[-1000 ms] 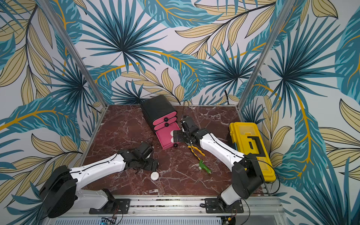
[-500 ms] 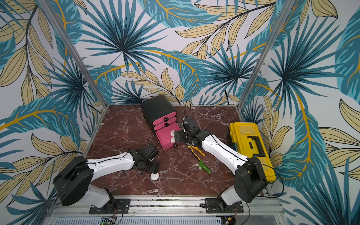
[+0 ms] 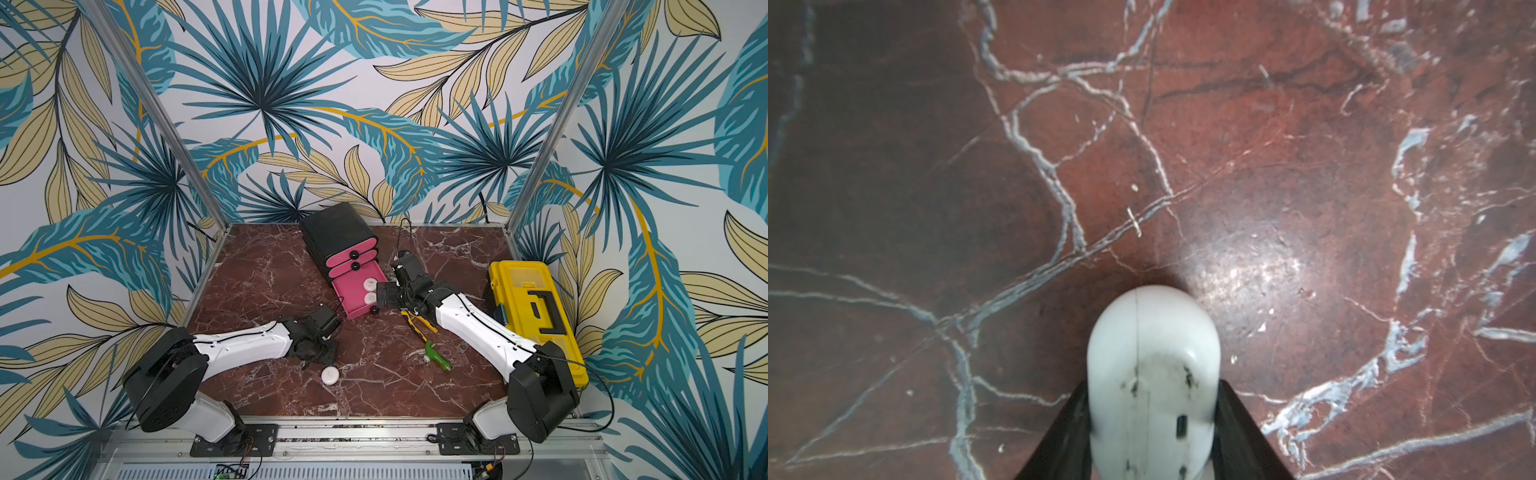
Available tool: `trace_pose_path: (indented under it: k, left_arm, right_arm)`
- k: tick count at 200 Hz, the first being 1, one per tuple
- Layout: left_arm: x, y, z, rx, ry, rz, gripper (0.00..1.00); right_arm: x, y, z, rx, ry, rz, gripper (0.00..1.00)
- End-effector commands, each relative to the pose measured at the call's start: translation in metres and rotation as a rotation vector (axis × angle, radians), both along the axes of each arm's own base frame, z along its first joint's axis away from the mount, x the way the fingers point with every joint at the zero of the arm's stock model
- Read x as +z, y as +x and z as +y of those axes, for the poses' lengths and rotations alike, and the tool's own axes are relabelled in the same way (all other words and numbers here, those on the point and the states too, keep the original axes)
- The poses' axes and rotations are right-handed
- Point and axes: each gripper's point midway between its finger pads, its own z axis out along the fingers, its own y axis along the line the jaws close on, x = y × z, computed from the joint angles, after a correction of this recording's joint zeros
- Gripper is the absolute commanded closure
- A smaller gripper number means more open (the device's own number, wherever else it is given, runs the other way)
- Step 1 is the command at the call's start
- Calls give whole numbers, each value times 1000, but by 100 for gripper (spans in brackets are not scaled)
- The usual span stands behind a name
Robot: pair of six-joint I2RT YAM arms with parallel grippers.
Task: Put the bluetooth earphones in the drawer according to color
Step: Pick up the Bluetooth earphone from the center of the board, then place the bluetooth earphone in the drawer.
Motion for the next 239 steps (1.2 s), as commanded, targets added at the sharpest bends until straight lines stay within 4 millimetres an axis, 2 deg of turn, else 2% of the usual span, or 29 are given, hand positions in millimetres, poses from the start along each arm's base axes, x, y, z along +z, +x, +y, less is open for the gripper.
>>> trace_pose_path:
  k: [1,32,90,122,181,203,239]
  left_arm:
    - [4,5,0,-4,25,-13,68]
    - [15,9,-2,-8,13,-38,70]
    - [49,25,-8,-30,22,-99,71]
    - [71,47,-12,-31,35,-167,71]
    - [110,97,-35,-43,21,-288,71]
    - [117,118,-40,-54,54,-325,71]
    - [114,147,-45,-58,91,-357,71]
  right_arm:
    - [-3,-6,-9,-19,-18,11,0]
    - [-5,-6,-10,-20,-23,13,1]
    - [-16,-8,-14,-29,-30,22,0]
    - [-17,-10,-15,-33,-21,21,1]
    - [-16,-16,-18,-37,-4,17,1]
    - [-15,-18,-20,-41,-2,14,1]
    - [-15,-22,-20,-41,12,17,0]
